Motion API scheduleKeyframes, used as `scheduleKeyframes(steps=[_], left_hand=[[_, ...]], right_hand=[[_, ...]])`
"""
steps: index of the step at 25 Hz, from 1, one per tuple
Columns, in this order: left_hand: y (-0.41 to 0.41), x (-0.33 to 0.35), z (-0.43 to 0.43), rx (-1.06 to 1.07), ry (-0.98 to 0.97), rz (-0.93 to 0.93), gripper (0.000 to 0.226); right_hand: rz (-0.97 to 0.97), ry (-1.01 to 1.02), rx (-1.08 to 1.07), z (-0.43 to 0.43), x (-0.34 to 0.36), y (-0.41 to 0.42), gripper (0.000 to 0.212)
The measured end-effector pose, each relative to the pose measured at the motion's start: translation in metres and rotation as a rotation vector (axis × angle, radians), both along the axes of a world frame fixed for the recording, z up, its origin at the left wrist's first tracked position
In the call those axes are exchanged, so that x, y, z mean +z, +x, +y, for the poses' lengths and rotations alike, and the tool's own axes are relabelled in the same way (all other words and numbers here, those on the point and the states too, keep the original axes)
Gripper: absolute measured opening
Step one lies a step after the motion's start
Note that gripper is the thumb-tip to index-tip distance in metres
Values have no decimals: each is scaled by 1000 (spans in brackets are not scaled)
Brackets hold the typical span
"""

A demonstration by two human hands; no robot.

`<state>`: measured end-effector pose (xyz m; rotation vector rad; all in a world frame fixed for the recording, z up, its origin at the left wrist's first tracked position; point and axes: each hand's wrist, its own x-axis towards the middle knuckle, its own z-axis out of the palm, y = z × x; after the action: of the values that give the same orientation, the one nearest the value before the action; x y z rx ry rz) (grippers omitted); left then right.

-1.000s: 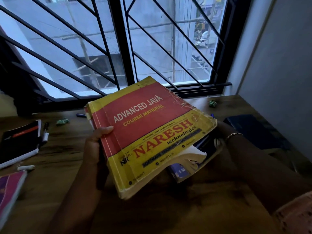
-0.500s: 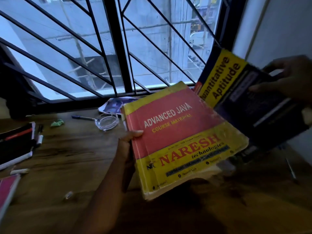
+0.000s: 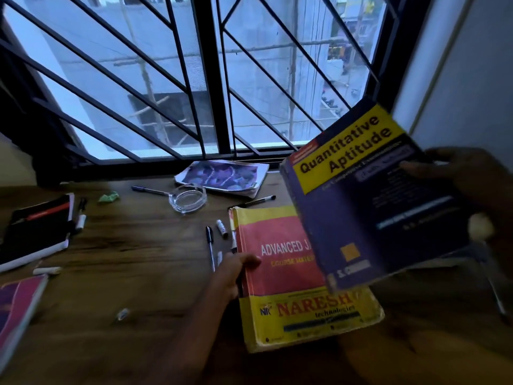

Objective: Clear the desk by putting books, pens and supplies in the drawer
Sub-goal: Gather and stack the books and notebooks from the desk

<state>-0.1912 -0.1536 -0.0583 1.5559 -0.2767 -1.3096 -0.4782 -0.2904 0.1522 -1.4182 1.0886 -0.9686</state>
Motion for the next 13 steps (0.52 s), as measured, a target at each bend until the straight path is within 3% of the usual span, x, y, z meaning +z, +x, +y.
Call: scheduleKeyframes(steps=[3, 5, 7, 10, 13], left_hand=[[-3, 5, -5, 88, -19, -93, 36], [1, -2, -9, 133, -52, -38, 68], [1, -5, -5, 125, -82, 68, 82], [-5, 2, 2, 76, -160, 13, 61], [-10, 0, 1, 52, -203, -40, 62]], right_hand=[[41, 135, 128, 39, -62, 42, 7], [2, 269, 124, 42, -111, 59, 10], [-13, 426, 102, 39, -140, 68, 11], [78, 481, 156, 42, -168, 67, 17], [277, 357, 169, 39, -180, 69, 29]])
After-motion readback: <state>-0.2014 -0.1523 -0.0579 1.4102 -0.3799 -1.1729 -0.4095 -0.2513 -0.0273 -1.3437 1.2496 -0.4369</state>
